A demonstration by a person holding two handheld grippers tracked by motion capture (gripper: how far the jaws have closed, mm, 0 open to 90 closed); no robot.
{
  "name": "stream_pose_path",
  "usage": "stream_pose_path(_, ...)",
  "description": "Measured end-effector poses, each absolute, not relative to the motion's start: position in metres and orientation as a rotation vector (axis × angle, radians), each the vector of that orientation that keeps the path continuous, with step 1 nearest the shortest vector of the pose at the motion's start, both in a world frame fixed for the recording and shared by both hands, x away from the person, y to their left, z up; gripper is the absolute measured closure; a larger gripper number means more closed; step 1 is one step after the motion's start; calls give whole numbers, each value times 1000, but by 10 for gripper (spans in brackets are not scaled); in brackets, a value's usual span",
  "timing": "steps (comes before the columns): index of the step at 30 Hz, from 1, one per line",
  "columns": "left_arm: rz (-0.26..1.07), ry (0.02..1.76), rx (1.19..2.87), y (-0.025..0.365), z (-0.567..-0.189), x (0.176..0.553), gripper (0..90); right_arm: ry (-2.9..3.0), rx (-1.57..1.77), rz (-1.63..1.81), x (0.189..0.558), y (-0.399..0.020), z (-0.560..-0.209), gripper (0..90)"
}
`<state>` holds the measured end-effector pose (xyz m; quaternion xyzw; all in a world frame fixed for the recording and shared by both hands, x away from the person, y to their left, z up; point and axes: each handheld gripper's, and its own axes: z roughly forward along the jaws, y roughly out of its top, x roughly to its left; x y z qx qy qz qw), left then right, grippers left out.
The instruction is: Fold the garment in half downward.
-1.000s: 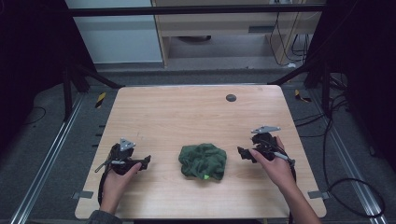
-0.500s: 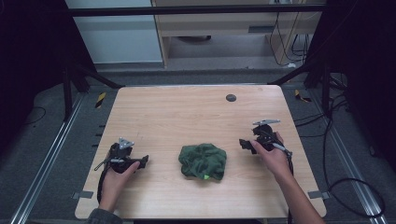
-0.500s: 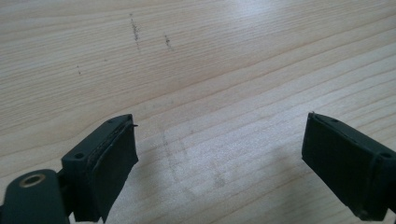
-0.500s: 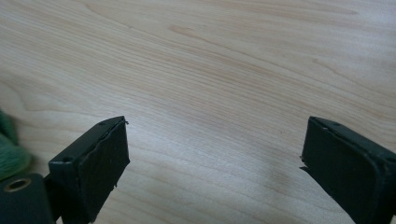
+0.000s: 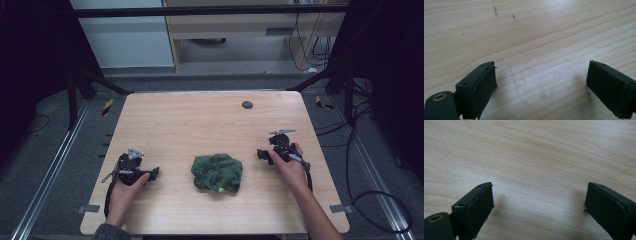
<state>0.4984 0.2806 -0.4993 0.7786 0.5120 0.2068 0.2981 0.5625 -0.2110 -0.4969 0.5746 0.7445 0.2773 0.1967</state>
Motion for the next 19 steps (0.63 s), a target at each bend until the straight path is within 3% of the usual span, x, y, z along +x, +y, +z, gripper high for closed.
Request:
stream_pose_path(9,564,1337,2049,281,-505,492,60,2007,1559,820,564,-207,-509,10)
stream_pose_path(19,585,1325,2029,281,-508,490,19,1947,1585,835,560,-205,-512,2)
